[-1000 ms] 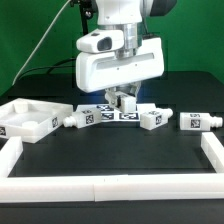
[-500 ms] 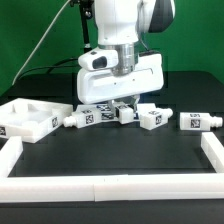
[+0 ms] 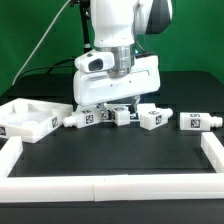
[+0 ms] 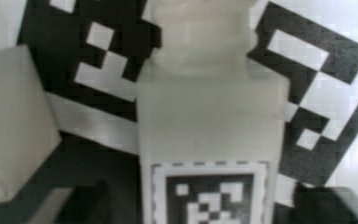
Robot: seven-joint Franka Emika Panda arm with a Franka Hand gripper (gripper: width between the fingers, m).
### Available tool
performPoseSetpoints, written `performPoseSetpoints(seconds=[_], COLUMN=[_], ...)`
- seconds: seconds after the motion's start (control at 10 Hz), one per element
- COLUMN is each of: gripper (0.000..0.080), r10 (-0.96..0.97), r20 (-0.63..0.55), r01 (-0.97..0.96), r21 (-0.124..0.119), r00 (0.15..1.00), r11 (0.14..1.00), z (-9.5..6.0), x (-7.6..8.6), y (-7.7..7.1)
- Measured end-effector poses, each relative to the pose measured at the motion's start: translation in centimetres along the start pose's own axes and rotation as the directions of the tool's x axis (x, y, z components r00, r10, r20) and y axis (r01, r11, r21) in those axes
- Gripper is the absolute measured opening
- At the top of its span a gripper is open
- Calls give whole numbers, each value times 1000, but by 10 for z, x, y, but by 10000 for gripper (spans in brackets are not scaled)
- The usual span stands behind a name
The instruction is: Assemble one leg
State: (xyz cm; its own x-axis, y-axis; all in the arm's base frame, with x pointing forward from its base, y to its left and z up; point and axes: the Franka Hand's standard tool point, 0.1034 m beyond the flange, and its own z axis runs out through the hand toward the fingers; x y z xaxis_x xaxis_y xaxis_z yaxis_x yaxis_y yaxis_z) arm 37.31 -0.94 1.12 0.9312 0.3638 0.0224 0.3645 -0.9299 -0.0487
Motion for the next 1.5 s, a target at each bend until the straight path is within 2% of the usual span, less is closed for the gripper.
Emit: performPoseSetpoints(seconds=[0.1, 0.3, 0.5, 0.6, 1.1, 1.2, 1.3, 1.4, 1.5], gripper=[608, 637, 647, 648, 648, 648, 648, 648, 648], r10=[-2, 4, 24, 35, 36, 69, 115, 149, 177], r20=[27, 64, 71, 69, 72, 91, 102, 98, 101], r01=[2, -5, -25, -36, -37, -71, -119, -152, -182], r21=[11, 19, 15, 13, 14, 27, 33, 26, 44], r00=[1000, 998, 997, 997, 997, 993, 988, 984, 979], r11=[1000, 1000, 1000, 999, 999, 997, 992, 988, 982], z=[-11, -45, -71, -77, -73, -77, -84, -86, -87], x=[0, 0, -5, -4, -4, -6, -10, -16, -26], y=[0, 11, 29, 39, 37, 49, 71, 84, 101])
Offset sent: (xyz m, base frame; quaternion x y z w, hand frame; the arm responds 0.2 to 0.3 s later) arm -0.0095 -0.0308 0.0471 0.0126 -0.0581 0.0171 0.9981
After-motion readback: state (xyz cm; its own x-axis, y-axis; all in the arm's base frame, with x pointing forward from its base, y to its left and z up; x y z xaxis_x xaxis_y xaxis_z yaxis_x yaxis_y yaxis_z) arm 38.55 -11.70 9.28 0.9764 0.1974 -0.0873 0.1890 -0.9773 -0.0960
